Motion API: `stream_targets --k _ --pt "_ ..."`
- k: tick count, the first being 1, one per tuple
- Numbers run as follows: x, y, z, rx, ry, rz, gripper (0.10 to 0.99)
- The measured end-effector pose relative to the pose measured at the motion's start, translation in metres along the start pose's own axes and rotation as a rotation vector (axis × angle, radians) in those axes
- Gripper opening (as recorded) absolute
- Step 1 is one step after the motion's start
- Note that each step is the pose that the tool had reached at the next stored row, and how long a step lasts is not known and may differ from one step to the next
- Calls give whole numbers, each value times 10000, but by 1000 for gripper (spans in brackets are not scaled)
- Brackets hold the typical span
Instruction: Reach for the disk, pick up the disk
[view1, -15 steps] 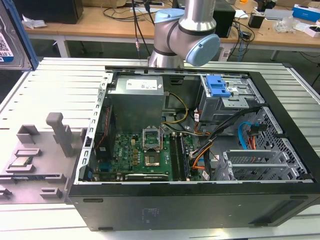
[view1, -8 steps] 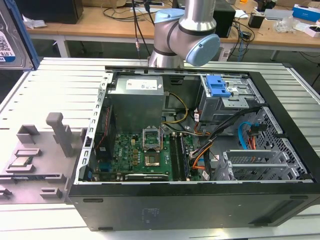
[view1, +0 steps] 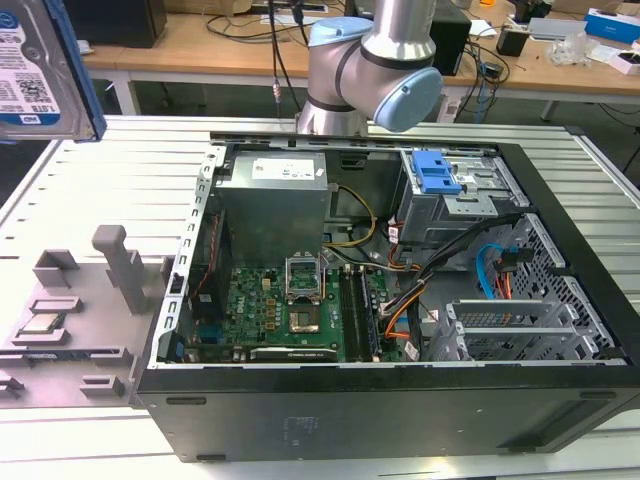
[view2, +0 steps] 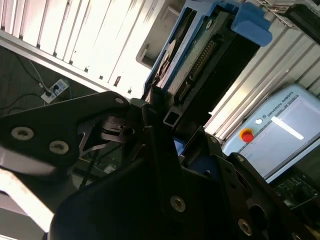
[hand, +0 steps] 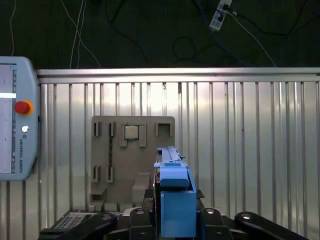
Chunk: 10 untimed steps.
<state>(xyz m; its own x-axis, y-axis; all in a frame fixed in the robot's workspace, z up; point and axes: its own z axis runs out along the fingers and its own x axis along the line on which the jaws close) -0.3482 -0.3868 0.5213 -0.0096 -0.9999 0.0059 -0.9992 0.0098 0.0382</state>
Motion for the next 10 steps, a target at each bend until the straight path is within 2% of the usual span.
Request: stream_targets --k 5,6,7,9,10 --pt "-3 -207 -8 -1 2 1 369" --pt "-6 -397 -15 0 1 1 369" --pt "-7 -479 -19 -1 2 1 369" --pt "-11 -796 -31 0 1 0 369" --pt "-12 -837 -32 0 1 1 369"
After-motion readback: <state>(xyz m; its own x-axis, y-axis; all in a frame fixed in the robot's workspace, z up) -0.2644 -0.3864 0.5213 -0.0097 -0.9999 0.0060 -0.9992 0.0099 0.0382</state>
